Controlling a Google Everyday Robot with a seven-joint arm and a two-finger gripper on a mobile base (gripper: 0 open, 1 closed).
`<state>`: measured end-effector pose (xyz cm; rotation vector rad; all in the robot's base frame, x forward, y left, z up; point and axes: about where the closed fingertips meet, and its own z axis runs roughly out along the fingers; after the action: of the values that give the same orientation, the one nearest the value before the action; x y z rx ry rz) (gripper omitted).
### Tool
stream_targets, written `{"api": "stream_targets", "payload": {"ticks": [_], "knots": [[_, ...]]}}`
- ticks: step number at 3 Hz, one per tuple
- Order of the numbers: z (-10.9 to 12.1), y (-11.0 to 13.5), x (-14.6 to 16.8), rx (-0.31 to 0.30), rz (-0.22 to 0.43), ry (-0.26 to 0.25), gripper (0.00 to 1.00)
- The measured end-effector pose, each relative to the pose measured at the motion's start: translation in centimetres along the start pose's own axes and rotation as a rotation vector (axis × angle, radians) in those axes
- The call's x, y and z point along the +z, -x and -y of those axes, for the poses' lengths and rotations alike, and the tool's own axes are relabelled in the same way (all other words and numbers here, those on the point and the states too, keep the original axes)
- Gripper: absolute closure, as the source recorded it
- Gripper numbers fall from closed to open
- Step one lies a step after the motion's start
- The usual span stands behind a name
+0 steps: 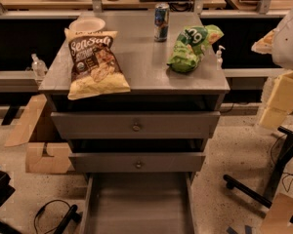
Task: Place green rice chip bag into bottom drawer
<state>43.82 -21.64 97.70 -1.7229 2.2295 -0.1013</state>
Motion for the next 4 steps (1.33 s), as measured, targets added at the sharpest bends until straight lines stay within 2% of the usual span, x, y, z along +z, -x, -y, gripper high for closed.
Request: {"api": "stream_targets", "payload": {"ticks": [1, 2, 3, 4], "knots": [[0.1, 0.0, 0.0, 0.001, 0.002, -0.003, 0.0], [4.6, 0.2, 1.1, 0.096, 0.003, -0.04, 0.0], [9.4, 1.0, 2.1, 0.242, -0.016, -0.073, 0.0], [13.3, 2.2, 3.3, 0.39, -0.095, -0.106, 0.0]]}}
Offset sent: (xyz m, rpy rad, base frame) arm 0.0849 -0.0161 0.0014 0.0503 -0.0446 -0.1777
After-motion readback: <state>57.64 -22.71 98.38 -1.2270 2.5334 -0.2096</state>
